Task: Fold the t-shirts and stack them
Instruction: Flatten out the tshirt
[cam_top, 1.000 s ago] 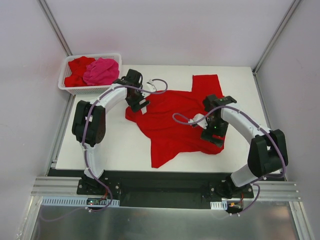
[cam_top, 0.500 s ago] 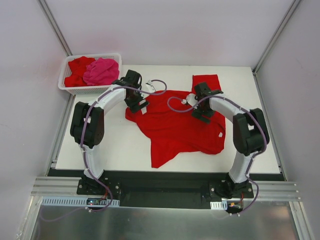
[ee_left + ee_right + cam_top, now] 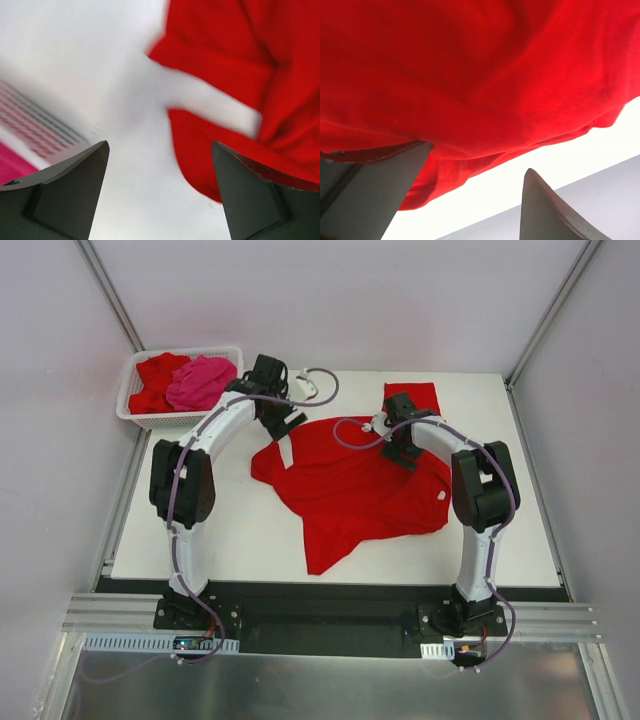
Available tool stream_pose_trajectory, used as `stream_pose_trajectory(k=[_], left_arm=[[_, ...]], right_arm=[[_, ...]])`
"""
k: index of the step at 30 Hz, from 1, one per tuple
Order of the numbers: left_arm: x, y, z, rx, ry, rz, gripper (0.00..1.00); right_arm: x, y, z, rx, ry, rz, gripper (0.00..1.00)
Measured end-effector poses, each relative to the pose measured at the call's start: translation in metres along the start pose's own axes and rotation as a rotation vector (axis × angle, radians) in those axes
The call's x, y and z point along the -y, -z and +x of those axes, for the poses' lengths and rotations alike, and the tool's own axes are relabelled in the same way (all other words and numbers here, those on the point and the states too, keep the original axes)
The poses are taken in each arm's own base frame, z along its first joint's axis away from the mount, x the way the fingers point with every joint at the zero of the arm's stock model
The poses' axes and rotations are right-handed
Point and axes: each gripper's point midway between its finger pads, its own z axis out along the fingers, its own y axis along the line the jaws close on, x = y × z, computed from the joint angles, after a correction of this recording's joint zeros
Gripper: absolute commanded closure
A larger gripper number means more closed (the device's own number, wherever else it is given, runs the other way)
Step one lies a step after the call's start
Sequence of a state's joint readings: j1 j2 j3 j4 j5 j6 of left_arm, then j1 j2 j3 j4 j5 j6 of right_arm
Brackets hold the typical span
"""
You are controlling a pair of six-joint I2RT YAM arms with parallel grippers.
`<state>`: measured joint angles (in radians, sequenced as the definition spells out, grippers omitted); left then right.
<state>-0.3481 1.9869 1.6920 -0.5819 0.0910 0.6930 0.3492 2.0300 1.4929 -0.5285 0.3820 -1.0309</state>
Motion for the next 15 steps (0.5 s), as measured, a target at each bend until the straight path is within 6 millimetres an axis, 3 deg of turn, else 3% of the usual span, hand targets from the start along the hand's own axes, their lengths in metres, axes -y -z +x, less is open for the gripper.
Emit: stream_pose_trajectory(k=[5,8,11,15], left_arm=[[-0.048,0.000,-0.077,0.168,-0.027,-0.102,0.18],[-0.060,-0.012,-0.103,0.223,-0.050,-0.123,0.19],[-0.051,-0.038,-0.104,0.209,-0.075,-0.092,0.19],[-0.023,-0.073,-0.093,0.167,-0.098,-0.005,0.20]], right_arm=[[-0.012,0.000,0.011,-0.032,0.019,-0.039,0.19],[-0.018,0.005,0.019,-0.051,0.026,-0.067,0.19],[-0.018,0.015,0.022,-0.049,0.020,-0.077,0.18],[-0.017,0.030,0.026,-0.043,0.014,-0.087,0.18]])
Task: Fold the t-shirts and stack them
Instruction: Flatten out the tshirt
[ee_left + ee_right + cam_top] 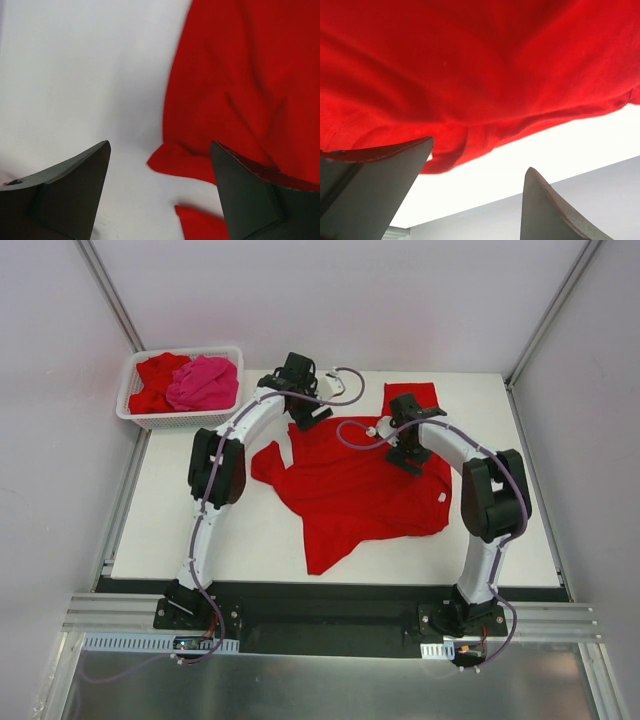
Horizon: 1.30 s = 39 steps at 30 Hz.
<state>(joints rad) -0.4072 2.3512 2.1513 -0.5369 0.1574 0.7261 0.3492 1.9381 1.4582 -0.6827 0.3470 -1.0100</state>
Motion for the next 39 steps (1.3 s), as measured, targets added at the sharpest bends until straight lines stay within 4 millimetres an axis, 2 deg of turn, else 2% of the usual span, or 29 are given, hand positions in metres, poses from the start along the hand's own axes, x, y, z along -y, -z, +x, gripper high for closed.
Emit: stream_pose_trajectory(k=[2,5,11,16,20,25,29,34,39], left_arm=[[0.015,-0.010,0.006,-0.015,-0.006,0.045,0.20],[0.027,-0.018,0.012,-0.033,-0.024,0.080,0.20],[0.031,-0.026,0.016,-0.039,-0.069,0.097,0.20],[0.034,-0.043,0.031,-0.073,-0.115,0.111,0.20],[0.026,-0.044,0.033,-0.074,-0.149,0.086,0.20],[0.017,-0.046,0.033,-0.078,-0.184,0.061,0.20],[0.004,-0.046,0.038,-0.086,-0.199,0.031,0.20],[-0.021,-0.040,0.055,-0.112,-0.194,-0.014,0.20],[-0.045,-0.034,0.075,-0.146,-0.182,-0.060,0.20]], right_arm=[[-0.001,0.005,0.002,0.000,0.001,-0.008,0.18],[-0.004,0.009,0.005,-0.002,0.003,-0.024,0.18],[-0.013,0.010,0.010,-0.018,0.016,-0.069,0.18],[-0.020,0.013,0.012,-0.019,0.024,-0.109,0.18],[-0.028,0.010,0.013,-0.016,0.048,-0.117,0.18],[-0.067,0.002,0.034,-0.072,0.146,-0.183,0.18],[-0.080,0.003,0.034,-0.077,0.172,-0.217,0.18],[-0.089,0.005,0.032,-0.065,0.185,-0.239,0.17],[-0.112,0.010,0.042,-0.072,0.250,-0.268,0.17]])
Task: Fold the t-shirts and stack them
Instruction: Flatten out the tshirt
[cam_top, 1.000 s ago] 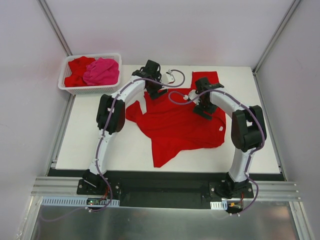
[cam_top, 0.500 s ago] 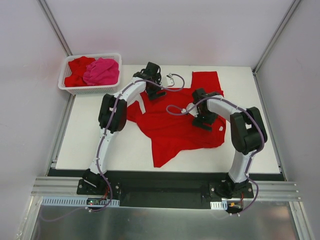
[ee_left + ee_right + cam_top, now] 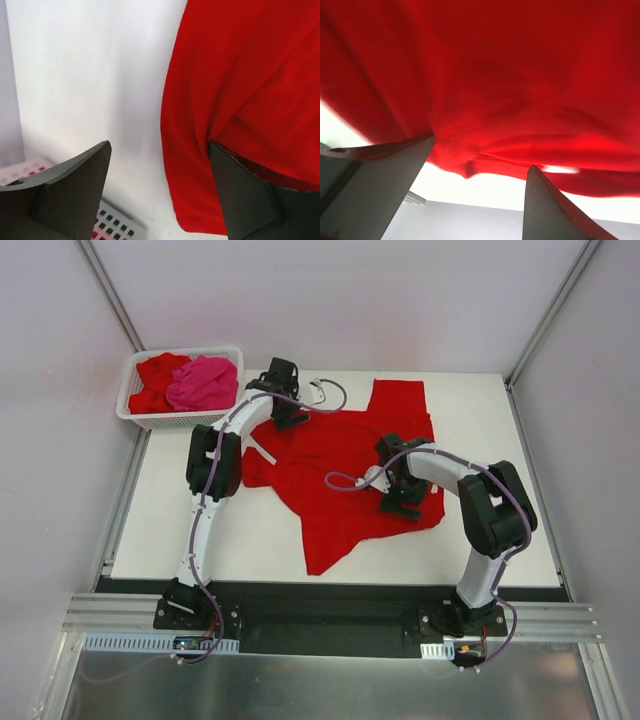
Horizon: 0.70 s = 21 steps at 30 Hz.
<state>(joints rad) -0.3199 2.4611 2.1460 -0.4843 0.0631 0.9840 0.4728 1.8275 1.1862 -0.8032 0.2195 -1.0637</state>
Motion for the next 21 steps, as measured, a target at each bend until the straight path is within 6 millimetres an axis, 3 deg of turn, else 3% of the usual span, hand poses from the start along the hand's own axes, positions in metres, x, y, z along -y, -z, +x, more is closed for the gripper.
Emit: stream_pose_trajectory(k=[6,13,17,21], left_arm=[[-0.021,0.003,0.026,-0.050,0.025,-0.058,0.19],[-0.039,0.002,0.039,-0.076,0.021,-0.152,0.13],[-0.048,0.003,0.041,-0.084,0.014,-0.203,0.02],[-0.056,0.005,0.042,-0.083,0.017,-0.234,0.01]], right_arm=[[-0.026,-0.003,0.001,-0.020,0.083,-0.042,0.17],[-0.030,0.004,-0.008,0.020,0.076,-0.059,0.17],[-0.016,0.031,-0.035,0.114,0.077,0.034,0.16],[-0.005,0.051,-0.064,0.193,0.097,0.110,0.16]])
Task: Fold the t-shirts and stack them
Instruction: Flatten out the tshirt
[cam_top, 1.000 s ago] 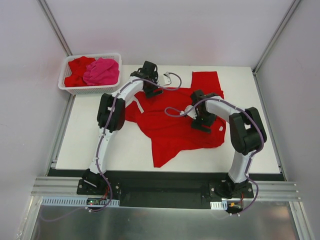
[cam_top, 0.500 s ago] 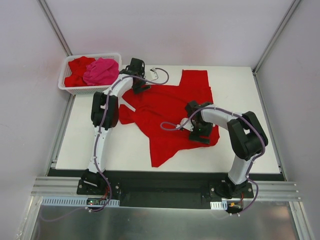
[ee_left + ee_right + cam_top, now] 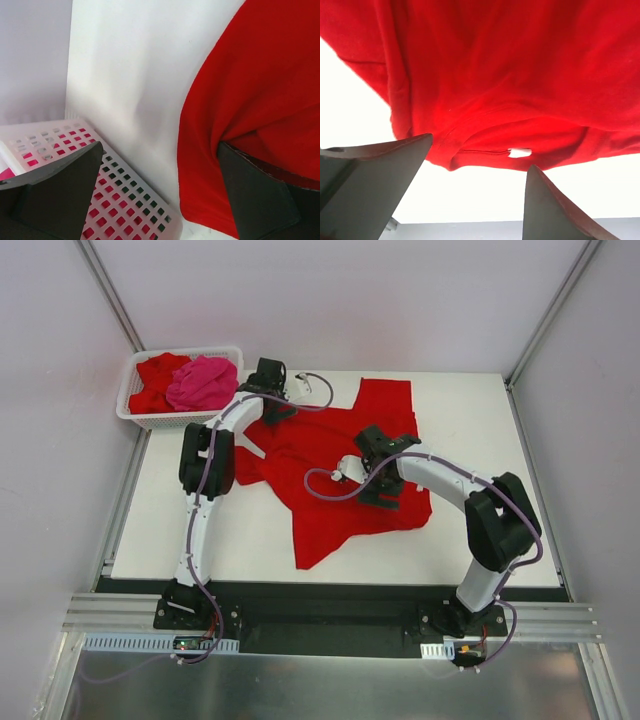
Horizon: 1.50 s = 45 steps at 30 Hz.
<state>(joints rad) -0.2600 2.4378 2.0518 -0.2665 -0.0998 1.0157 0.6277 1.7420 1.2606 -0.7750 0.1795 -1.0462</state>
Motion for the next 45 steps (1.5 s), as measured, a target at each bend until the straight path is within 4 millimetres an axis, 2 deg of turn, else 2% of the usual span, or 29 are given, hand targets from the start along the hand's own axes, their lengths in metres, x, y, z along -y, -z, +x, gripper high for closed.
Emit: stream_pose_trajectory(k=[3,6,9,15,18,19,21,23,26,30,33,35,36,39,40,45], left_arm=[[-0.001,0.006,0.001,-0.003,0.000,-0.003,0.01],[-0.007,0.025,-0.003,0.013,0.008,-0.010,0.01],[-0.017,0.059,-0.012,0.052,0.023,-0.029,0.01],[-0.026,0.154,-0.043,0.204,0.087,-0.036,0.01],[-0.013,0.179,-0.065,0.289,0.105,0.007,0.01],[-0.007,0.181,-0.072,0.309,0.107,0.031,0.01],[0.008,0.176,-0.082,0.328,0.124,0.088,0.01],[0.023,0.160,-0.093,0.337,0.151,0.155,0.01],[0.038,0.124,-0.106,0.331,0.199,0.237,0.01],[0.056,0.079,-0.109,0.301,0.231,0.297,0.01],[0.073,0.060,-0.110,0.279,0.219,0.331,0.01],[0.084,0.054,-0.114,0.276,0.201,0.350,0.01],[0.090,0.052,-0.117,0.275,0.191,0.360,0.01],[0.103,0.050,-0.133,0.293,0.161,0.377,0.01],[0.105,0.050,-0.138,0.300,0.155,0.379,0.02],[0.117,0.053,-0.163,0.343,0.126,0.396,0.02]], right_arm=[[0.004,0.000,-0.005,0.015,-0.003,0.024,0.15],[0.005,0.000,-0.009,0.039,-0.029,0.025,0.15],[-0.002,0.002,-0.019,0.098,-0.053,-0.018,0.15],[-0.032,0.014,-0.057,0.253,-0.073,-0.160,0.16],[-0.044,0.018,-0.079,0.299,-0.081,-0.220,0.16],[-0.048,0.017,-0.085,0.309,-0.083,-0.241,0.16],[-0.056,0.014,-0.093,0.315,-0.093,-0.286,0.16],[-0.064,0.010,-0.098,0.314,-0.108,-0.340,0.16],[-0.078,0.003,-0.098,0.299,-0.123,-0.416,0.18],[-0.092,-0.002,-0.092,0.259,-0.127,-0.488,0.22],[-0.101,-0.005,-0.084,0.234,-0.125,-0.514,0.38],[-0.109,-0.008,-0.075,0.207,-0.121,-0.534,0.55],[-0.113,-0.010,-0.070,0.189,-0.118,-0.545,0.72],[-0.121,-0.009,-0.058,0.150,-0.113,-0.569,0.94],[-0.121,-0.008,-0.057,0.149,-0.106,-0.569,0.99],[-0.120,0.013,-0.051,0.153,-0.094,-0.563,0.99]])
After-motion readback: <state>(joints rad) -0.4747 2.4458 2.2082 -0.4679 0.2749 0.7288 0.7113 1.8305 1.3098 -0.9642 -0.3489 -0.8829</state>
